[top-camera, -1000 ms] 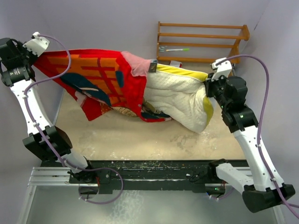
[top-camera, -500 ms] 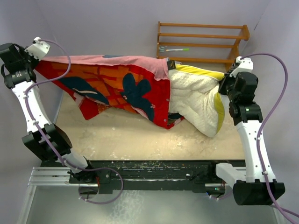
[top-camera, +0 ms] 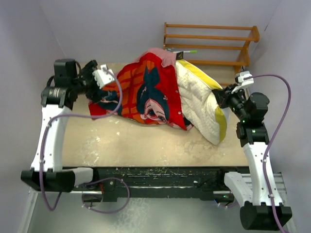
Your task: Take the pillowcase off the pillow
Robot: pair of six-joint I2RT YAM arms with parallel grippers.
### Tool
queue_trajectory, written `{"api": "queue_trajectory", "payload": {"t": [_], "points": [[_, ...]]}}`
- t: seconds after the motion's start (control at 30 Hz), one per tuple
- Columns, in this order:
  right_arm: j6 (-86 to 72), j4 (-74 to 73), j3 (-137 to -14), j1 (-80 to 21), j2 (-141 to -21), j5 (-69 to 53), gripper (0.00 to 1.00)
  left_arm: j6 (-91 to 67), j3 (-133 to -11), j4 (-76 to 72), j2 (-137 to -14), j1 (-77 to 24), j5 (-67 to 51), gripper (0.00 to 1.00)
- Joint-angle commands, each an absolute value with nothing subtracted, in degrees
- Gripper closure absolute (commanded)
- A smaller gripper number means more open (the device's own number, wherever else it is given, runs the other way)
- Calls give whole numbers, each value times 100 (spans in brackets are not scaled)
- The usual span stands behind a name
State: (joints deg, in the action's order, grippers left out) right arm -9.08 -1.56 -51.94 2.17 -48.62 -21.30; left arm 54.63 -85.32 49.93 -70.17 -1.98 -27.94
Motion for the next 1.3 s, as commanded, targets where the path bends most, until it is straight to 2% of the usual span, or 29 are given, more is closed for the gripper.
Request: {"api": "queue_trajectory", "payload": {"t": [0.0, 0.2, 0.53, 0.73, 0.87, 1.07, 1.13, 1.17, 1.2, 1.23, 1.27], "points": [[-528, 1041, -5213, 237, -4504, -3580, 100, 4983, -9398, 5223, -8229, -167, -3182, 0], [-543, 1871, -4899, 237, -4290, -4570, 100, 4870, -9546, 4535, -8928, -281, -3353, 0], [457, 1162, -5119, 237, -4291, -5917, 100, 4502, -10276, 4143, -10213, -281, -3407, 0], [1325, 518, -5323, 237, -4453, -6016, 100, 4116, -10889, 3931, -10985, -286, -3780, 0], [1370, 600, -5401, 237, -4326, -6038, 100, 3826, -11332, 3715, -11541, -317, -3905, 0], [1104, 1145, -5379, 237, -4104, -6207, 100, 3744, -11887, 3931, -12237, -381, -4264, 8], [946, 1275, -5386, 237, -4089, -6205, 100, 3744, -11839, 3847, -12269, -378, -4276, 21], [839, 1363, -5393, 237, -4095, -6174, 100, 3742, -11837, 3831, -12274, -375, -4271, 34], [734, 1434, -5409, 237, -4102, -6094, 100, 3750, -11836, 3847, -12267, -359, -4245, 52], [610, 1506, -5424, 237, -4108, -5945, 100, 3733, -11839, 3871, -12253, -334, -4191, 77], [469, 1558, -5442, 237, -4117, -5752, 100, 3548, -11790, 3812, -12187, -289, -4000, 97]]}}
